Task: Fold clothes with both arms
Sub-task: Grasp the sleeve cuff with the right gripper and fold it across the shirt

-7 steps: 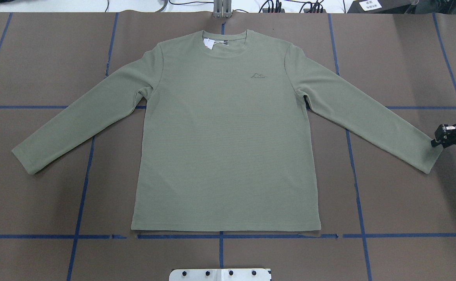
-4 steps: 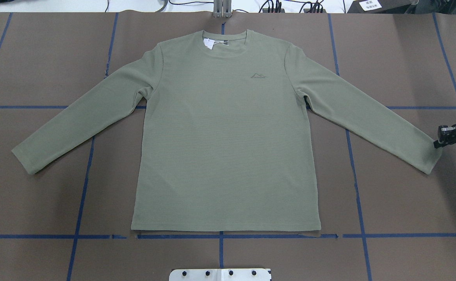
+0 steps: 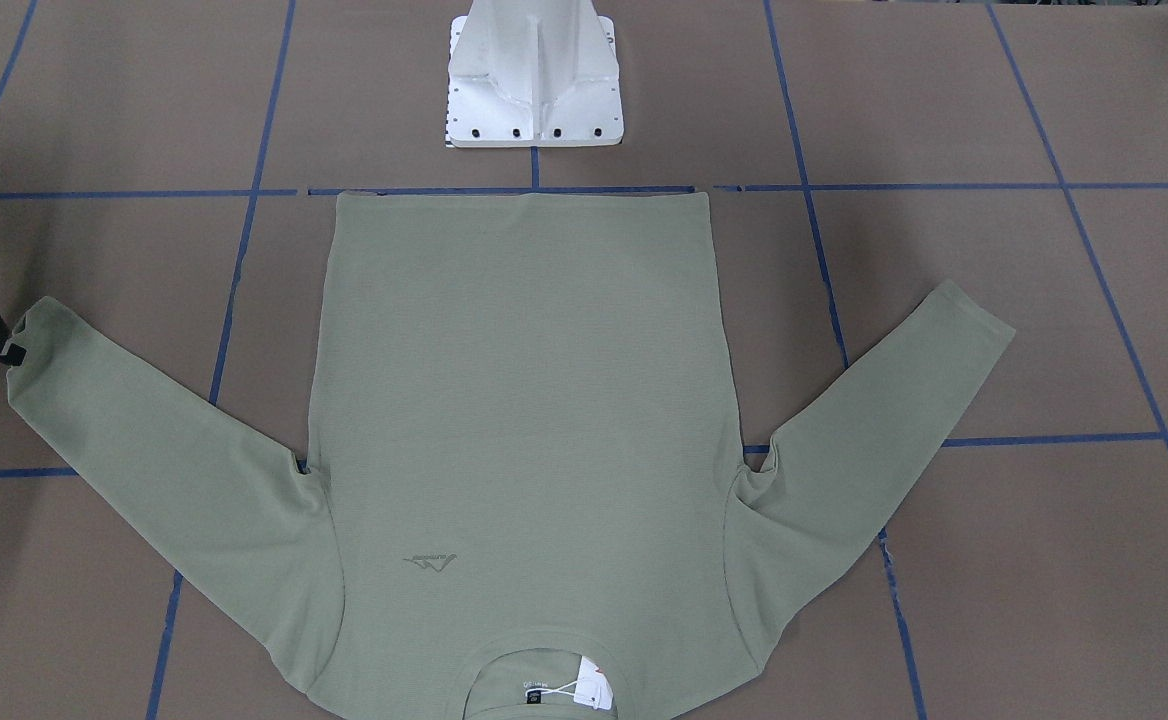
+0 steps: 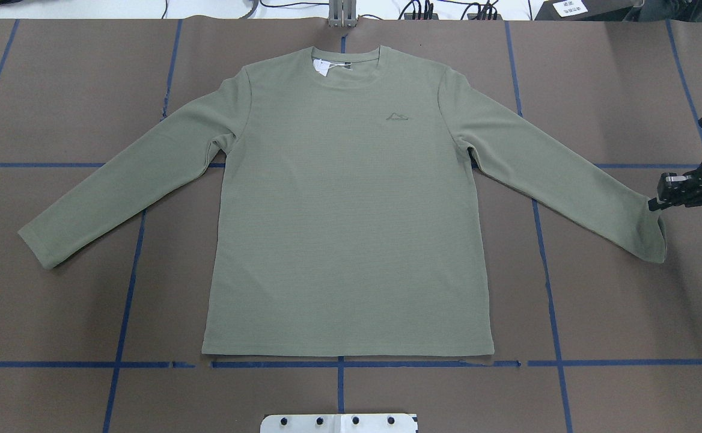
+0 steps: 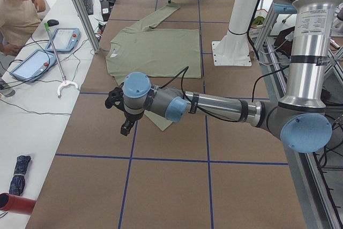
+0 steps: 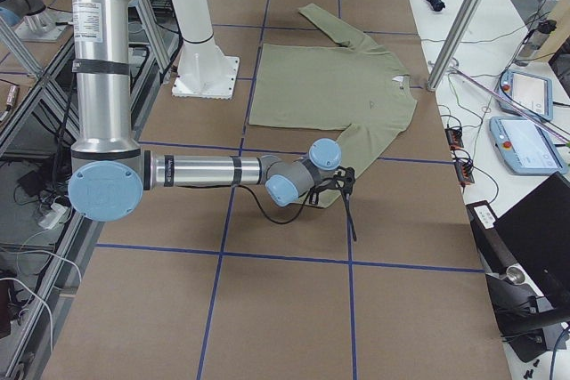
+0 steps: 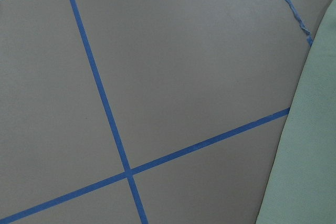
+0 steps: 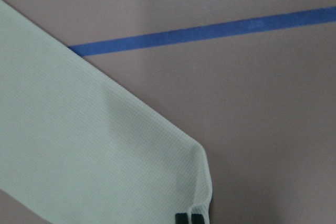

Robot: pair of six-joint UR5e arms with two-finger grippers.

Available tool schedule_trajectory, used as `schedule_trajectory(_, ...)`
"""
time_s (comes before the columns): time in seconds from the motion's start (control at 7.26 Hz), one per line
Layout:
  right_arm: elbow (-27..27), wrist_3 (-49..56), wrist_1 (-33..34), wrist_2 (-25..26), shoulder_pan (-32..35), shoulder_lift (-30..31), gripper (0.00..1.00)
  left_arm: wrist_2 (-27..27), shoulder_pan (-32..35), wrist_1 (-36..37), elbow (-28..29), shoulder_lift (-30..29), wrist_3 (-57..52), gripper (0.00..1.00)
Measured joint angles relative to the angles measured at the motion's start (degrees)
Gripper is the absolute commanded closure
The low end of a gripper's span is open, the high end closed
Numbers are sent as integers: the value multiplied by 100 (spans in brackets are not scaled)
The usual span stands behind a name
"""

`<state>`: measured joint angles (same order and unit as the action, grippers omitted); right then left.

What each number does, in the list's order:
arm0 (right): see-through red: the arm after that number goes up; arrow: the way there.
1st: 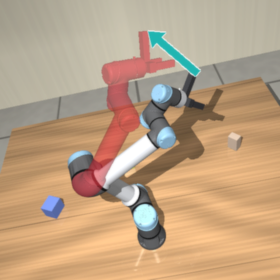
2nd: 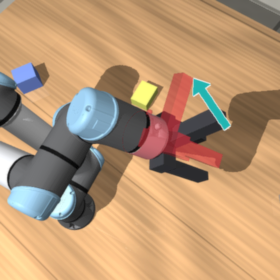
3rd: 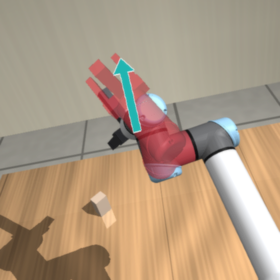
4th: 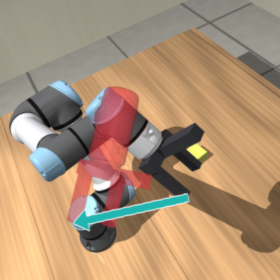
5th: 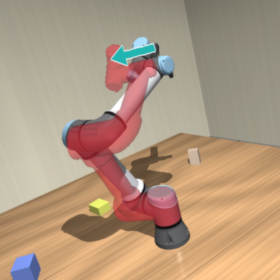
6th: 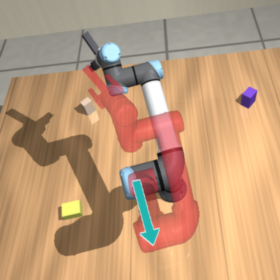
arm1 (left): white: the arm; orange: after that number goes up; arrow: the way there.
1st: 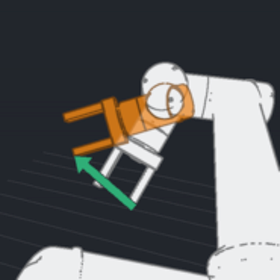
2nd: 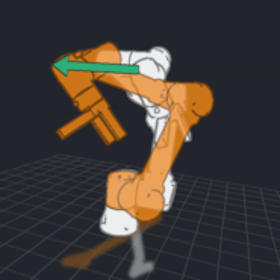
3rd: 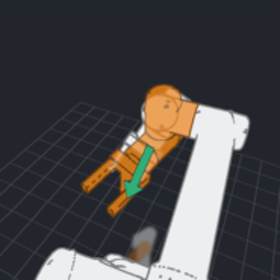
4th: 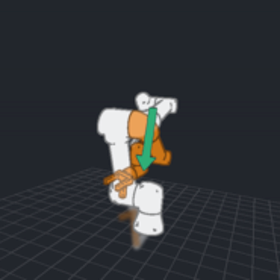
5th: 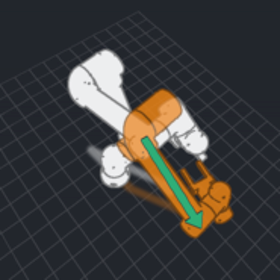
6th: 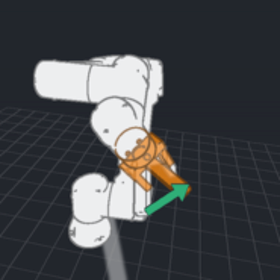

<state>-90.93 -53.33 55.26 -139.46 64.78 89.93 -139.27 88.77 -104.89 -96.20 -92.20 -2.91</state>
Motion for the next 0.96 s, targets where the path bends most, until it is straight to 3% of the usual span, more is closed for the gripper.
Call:
schedule_trajectory(0.28,-507,-1792,44,116,-341,-764,100,-103,0,7,0,0,6,0)
schedule_trajectory(0.55,-527,-3505,824,633,-951,-2399,100,-318,0,4,29,0,6,0)
schedule_trajectory(0.83,-153,-4242,1962,1402,-1496,-4100,100,-411,0,9,46,-3,31,0)
schedule_trajectory(0.96,417,-4556,2124,1875,-1820,-4962,100,-482,0,13,31,-2,42,0)
